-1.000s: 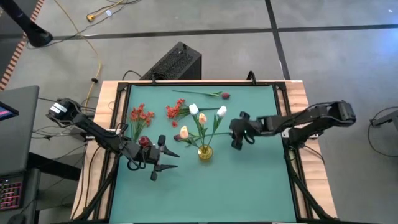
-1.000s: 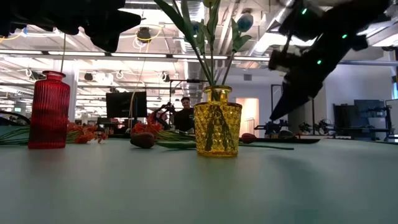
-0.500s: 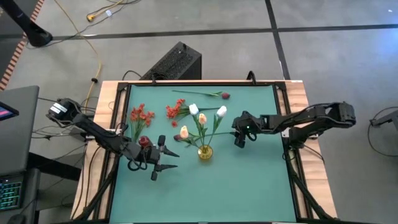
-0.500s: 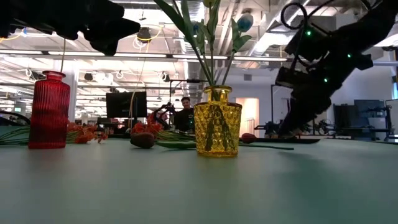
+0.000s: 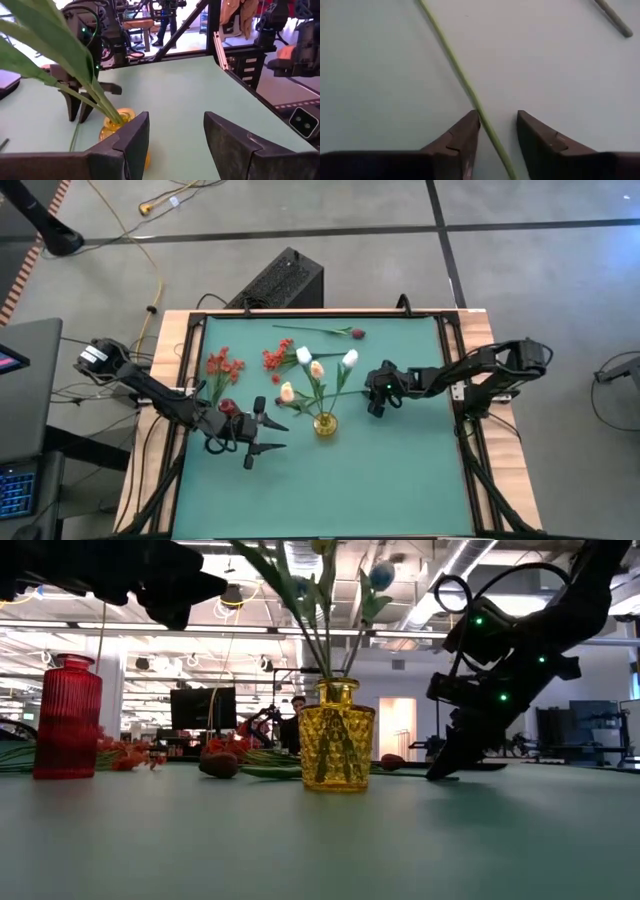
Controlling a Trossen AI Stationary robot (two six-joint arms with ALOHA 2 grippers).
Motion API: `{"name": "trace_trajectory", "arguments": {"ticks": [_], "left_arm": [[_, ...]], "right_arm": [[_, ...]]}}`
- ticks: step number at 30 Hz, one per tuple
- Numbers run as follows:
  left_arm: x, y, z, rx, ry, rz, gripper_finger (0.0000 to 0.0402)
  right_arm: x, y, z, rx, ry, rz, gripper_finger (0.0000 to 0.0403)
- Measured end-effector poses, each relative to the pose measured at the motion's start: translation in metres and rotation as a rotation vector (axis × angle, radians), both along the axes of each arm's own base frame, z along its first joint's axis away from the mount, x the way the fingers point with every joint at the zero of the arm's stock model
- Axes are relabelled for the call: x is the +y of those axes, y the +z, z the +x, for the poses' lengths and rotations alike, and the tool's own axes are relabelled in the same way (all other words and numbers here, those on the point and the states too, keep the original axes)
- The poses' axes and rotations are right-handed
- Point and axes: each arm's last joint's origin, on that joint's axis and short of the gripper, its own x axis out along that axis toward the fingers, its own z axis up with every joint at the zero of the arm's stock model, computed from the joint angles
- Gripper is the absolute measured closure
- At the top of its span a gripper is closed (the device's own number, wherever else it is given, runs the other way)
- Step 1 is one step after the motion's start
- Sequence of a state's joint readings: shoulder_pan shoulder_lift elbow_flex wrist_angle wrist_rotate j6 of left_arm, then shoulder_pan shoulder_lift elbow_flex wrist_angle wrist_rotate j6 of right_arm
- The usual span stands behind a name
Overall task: Sort flowers into vase by color
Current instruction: Put the bottom red flower into the red vase
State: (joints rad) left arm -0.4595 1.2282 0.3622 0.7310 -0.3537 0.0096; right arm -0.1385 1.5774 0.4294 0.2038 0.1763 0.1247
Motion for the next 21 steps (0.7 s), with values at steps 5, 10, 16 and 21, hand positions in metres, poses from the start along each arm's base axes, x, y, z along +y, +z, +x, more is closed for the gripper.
{"name": "trace_trajectory", "arguments": {"ticks": [5, 10, 16, 21], "left_arm": [[0.000, -0.002, 0.000, 0.020, 0.004, -0.011, 0.0223], [0.000, -0.002, 0.000, 0.023, 0.005, -0.018, 0.0223], [0.000, -0.002, 0.000, 0.024, 0.005, -0.021, 0.0223], [0.000, -0.002, 0.000, 0.023, 0.006, -0.022, 0.0223]], "right_arm": [[0.001, 0.003, -0.001, -0.010, 0.017, 0.013, 0.0349], [0.002, 0.015, -0.007, -0.025, 0.016, 0.017, 0.0383], [0.004, 0.035, -0.025, -0.020, -0.074, 0.080, 0.0386], [0.006, 0.059, -0.033, -0.134, -0.173, 0.078, 0.0386]]}}
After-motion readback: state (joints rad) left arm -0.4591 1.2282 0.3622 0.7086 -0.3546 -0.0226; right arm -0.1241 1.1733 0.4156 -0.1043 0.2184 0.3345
